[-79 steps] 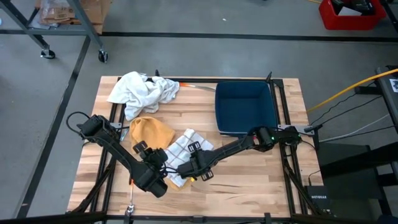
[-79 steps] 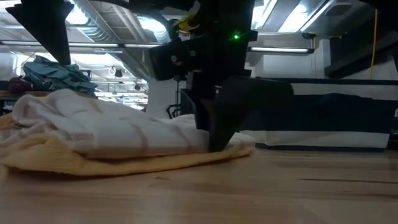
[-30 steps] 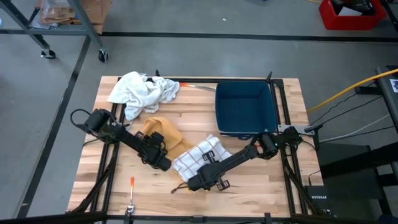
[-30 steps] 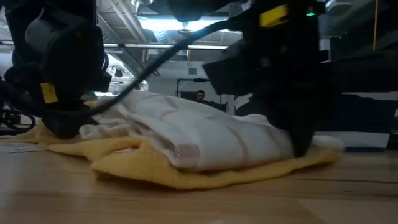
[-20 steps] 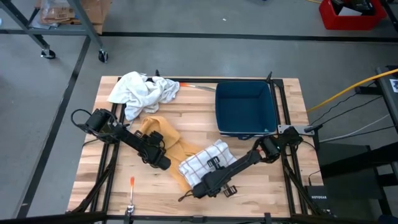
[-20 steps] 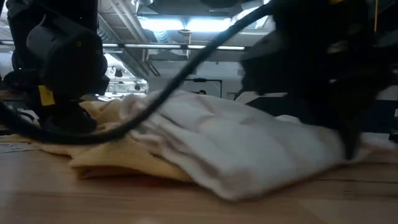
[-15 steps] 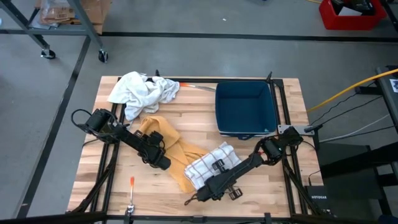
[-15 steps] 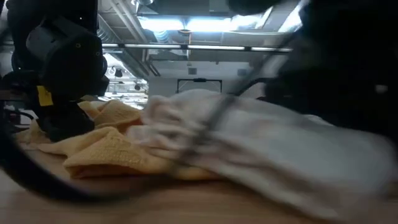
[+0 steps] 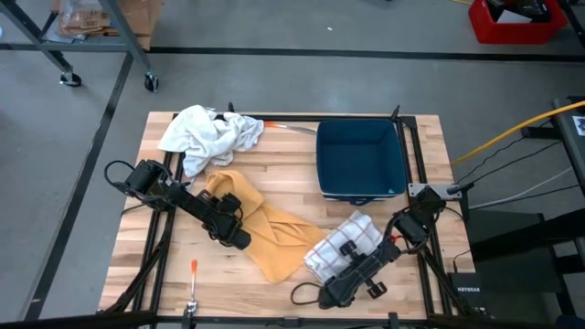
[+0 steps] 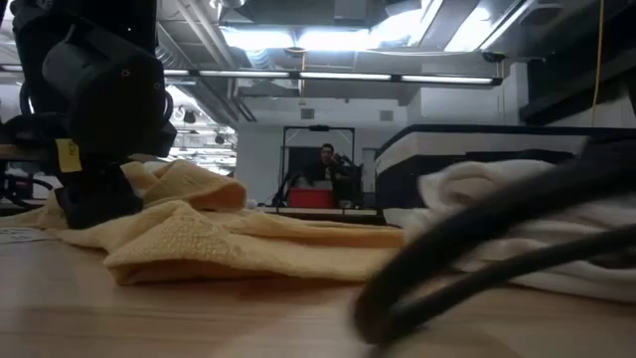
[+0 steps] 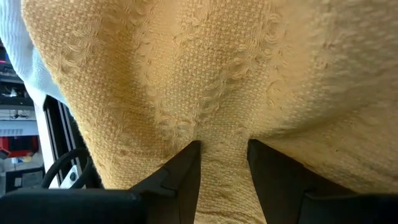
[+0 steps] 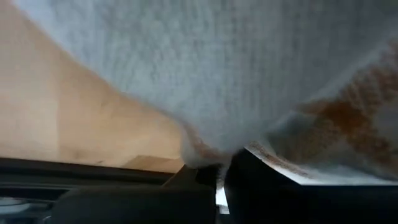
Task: Fold towel
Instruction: Fold the white-and-brown checkered towel
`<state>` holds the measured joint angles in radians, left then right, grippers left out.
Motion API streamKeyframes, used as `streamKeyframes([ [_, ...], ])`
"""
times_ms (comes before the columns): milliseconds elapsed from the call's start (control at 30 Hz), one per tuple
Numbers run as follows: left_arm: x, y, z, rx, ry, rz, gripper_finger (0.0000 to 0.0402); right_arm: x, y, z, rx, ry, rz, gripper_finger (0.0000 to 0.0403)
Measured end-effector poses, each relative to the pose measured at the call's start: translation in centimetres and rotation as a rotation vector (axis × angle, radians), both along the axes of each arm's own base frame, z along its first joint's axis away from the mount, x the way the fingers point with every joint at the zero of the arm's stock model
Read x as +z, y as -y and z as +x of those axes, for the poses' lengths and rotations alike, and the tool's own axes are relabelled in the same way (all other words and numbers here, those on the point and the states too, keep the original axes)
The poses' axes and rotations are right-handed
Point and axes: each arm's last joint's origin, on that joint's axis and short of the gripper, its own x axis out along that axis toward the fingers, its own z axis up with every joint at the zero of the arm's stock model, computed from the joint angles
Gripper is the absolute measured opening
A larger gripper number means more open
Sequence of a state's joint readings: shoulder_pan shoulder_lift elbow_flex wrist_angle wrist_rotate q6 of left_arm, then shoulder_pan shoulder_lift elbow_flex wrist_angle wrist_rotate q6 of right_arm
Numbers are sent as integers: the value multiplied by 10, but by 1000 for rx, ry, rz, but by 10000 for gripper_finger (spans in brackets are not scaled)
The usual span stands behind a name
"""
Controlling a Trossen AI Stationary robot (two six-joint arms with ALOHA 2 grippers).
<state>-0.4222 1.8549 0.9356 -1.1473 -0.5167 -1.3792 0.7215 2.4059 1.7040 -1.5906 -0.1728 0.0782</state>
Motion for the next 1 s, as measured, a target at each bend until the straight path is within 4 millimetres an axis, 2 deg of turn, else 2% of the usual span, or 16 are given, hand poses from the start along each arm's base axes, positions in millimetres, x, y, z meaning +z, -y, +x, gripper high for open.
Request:
streamKeyframes([
  [200, 0, 0, 0, 2, 4, 0, 129, 4, -2, -22, -55, -24, 17, 14],
  [433, 0, 0, 0, 2, 7, 1, 129, 1, -10, -46, -20, -60, -16, 14],
  [600, 0, 0, 0, 3, 8, 2, 129, 0, -8, -47, -64, -37, -85, 14],
  [1000, 0, 0, 0, 3, 10, 2, 129, 7, -12, -40, -26, 21, -83, 15],
])
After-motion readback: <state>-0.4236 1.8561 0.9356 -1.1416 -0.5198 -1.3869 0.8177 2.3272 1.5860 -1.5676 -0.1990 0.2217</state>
